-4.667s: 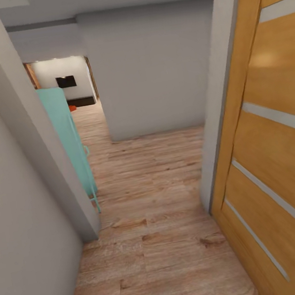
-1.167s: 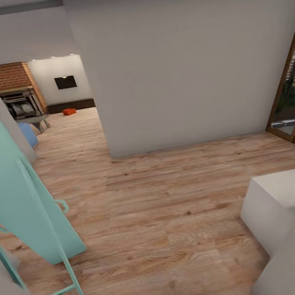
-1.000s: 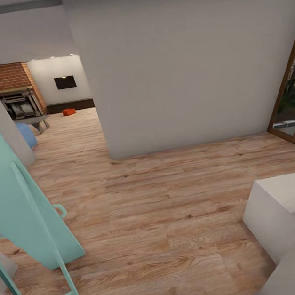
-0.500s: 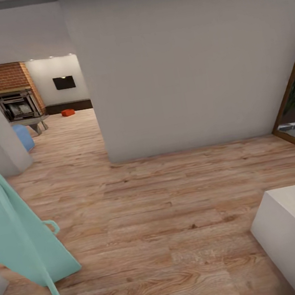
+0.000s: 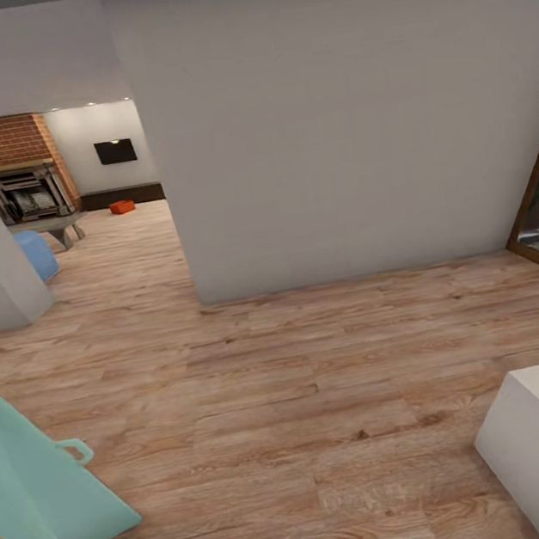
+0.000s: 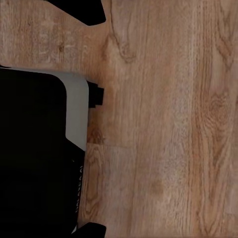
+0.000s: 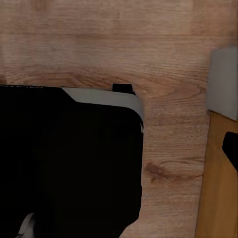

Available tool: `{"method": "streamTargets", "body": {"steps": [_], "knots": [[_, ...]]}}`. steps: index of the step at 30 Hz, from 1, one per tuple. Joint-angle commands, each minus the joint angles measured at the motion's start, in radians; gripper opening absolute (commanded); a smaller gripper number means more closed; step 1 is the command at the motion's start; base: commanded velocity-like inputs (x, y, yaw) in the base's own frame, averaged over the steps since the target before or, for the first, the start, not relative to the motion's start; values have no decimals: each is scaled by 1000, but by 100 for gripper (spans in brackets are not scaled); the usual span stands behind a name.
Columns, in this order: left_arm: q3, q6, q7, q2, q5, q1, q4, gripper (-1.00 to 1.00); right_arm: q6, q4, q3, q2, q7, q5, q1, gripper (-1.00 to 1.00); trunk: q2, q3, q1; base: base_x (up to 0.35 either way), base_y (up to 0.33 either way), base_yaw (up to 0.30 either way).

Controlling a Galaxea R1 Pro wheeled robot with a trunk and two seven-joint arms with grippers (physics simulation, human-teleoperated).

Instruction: Move the two storage containers from the living room to the garage. In the garage, place one container on the floor and stack the other container on top of it (either order is fine).

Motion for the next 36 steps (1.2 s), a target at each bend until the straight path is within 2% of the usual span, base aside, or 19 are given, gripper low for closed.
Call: {"method": "streamTargets", "body": {"steps": [1, 36], "knots": [[0, 3, -4, 0, 9, 0, 0, 100, -4, 3, 8, 1, -1, -8, -1, 100, -1, -2, 1, 322, 0, 0], [0, 3, -4, 0, 9, 0, 0, 100, -4, 3, 8, 6, -2, -9, 0, 100, -1, -2, 1, 321, 0, 0]]}}
